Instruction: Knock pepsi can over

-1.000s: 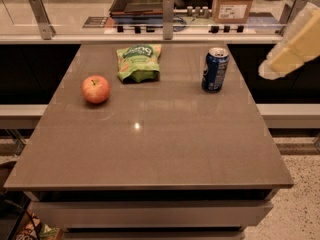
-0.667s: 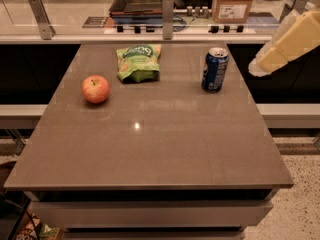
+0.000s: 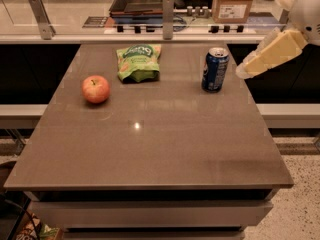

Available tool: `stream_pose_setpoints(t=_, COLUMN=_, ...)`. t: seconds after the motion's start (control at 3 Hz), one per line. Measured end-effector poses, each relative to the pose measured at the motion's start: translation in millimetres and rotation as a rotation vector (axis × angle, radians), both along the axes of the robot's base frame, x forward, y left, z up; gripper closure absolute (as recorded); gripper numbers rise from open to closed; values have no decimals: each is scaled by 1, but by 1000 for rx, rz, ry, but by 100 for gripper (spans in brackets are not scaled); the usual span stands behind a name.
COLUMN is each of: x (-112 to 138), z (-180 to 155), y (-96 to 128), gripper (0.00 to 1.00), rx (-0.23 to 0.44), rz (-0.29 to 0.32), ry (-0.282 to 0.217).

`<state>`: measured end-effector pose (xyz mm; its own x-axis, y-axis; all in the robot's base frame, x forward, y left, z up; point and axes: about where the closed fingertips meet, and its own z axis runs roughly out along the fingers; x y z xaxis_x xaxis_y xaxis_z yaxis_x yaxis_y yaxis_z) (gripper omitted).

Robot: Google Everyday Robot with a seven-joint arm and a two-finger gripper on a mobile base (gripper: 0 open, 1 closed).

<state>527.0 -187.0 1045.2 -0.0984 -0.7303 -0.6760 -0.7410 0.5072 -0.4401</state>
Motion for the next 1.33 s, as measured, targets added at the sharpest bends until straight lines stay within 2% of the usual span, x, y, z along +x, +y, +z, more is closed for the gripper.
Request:
stream_pose_setpoints(t=0.67, x=42, z=-31, y=-7, gripper=0, rx=168, rz=10, ry=-21)
stream_pose_setpoints(t=1.33, x=83, z=-62, y=-23, gripper=0, rx=257, rz=-1, ry=22)
